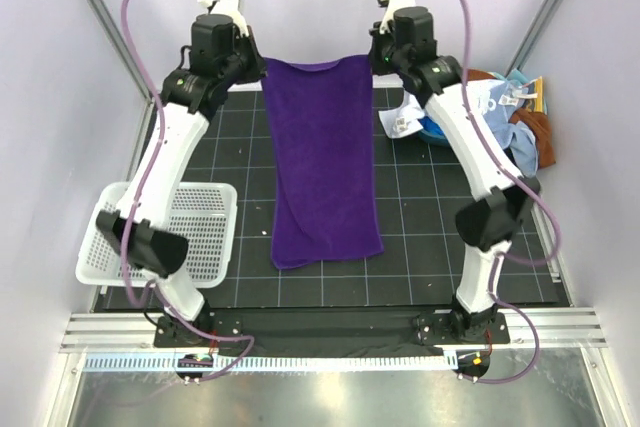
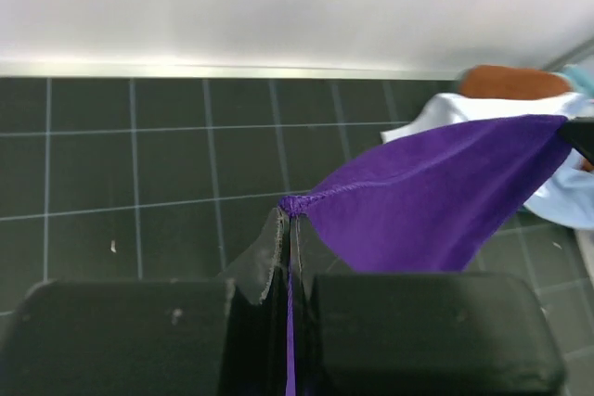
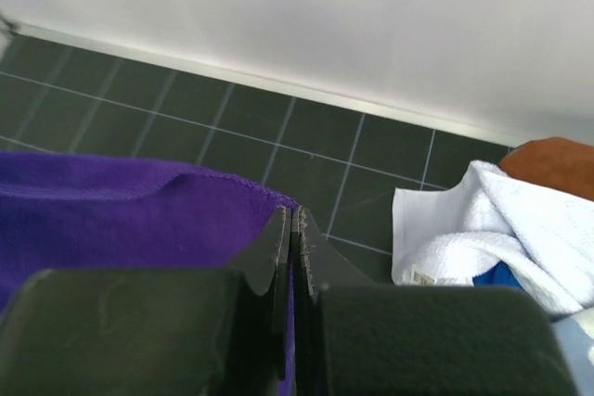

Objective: Fold and stack the towels
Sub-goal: Flatten out the crumpled towel, then fold the towel

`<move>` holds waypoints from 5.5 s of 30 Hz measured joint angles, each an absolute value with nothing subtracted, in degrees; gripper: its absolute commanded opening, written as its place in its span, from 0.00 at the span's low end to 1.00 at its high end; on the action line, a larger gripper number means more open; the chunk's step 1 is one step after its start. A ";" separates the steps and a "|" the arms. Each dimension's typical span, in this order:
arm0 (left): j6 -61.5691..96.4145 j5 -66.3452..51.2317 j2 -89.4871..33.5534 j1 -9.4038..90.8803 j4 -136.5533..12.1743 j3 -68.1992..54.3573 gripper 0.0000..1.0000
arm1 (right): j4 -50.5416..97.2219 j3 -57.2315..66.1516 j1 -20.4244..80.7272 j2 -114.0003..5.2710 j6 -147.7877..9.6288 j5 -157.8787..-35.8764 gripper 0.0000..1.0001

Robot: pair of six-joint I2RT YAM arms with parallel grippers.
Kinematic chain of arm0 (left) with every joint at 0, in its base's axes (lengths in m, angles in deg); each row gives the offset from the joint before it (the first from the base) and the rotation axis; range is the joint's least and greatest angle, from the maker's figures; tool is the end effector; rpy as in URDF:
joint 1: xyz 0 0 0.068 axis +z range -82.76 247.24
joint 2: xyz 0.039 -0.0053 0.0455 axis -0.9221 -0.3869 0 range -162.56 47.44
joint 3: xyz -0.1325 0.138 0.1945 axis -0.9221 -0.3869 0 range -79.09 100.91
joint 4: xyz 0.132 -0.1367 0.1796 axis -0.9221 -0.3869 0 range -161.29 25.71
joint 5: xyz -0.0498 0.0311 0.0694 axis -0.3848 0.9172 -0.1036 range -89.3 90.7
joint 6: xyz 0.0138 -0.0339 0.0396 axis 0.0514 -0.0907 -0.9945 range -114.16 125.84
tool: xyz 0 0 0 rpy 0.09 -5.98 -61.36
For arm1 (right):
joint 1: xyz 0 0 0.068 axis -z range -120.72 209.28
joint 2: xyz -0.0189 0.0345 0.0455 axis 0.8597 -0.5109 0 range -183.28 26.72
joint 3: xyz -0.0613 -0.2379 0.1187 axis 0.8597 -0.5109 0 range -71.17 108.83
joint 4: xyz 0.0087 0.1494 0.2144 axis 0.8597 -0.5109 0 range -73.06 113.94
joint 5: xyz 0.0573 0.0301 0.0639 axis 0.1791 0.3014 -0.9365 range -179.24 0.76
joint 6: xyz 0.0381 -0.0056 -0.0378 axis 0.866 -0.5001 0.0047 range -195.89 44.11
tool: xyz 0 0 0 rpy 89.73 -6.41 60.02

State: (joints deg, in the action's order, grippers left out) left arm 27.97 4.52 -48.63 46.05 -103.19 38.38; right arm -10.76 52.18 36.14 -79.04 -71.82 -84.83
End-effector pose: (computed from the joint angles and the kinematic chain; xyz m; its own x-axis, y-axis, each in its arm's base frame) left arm 0.3353 -0.1273 0.4883 -0.3733 -0.2583 -0.8910 0.1736 0.9240 -0.3406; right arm 0.3798 0.1593 0.4666 -0.2925 -0.0481 -0.9550 -0.3043 0.9515 0.0453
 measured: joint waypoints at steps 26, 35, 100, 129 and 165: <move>31.38 1.00 -62.05 54.64 -90.40 23.63 0.00 | 3.05 43.80 39.01 -92.57 -69.52 -85.12 0.01; 33.33 -1.60 -59.80 54.55 -89.09 13.92 0.00 | 4.23 29.75 38.98 -88.94 -66.99 -86.17 0.01; 40.13 1.59 -45.46 48.17 -88.96 -15.19 0.00 | 9.50 -6.79 33.98 -63.85 -57.68 -85.95 0.01; 40.15 1.57 -45.62 44.95 -88.81 -20.57 0.05 | 15.36 -18.99 33.61 -66.93 -53.65 -88.77 0.09; 43.34 0.76 -45.55 40.91 -92.57 -19.13 0.24 | 8.69 -15.78 29.00 -67.08 -51.03 -85.44 0.37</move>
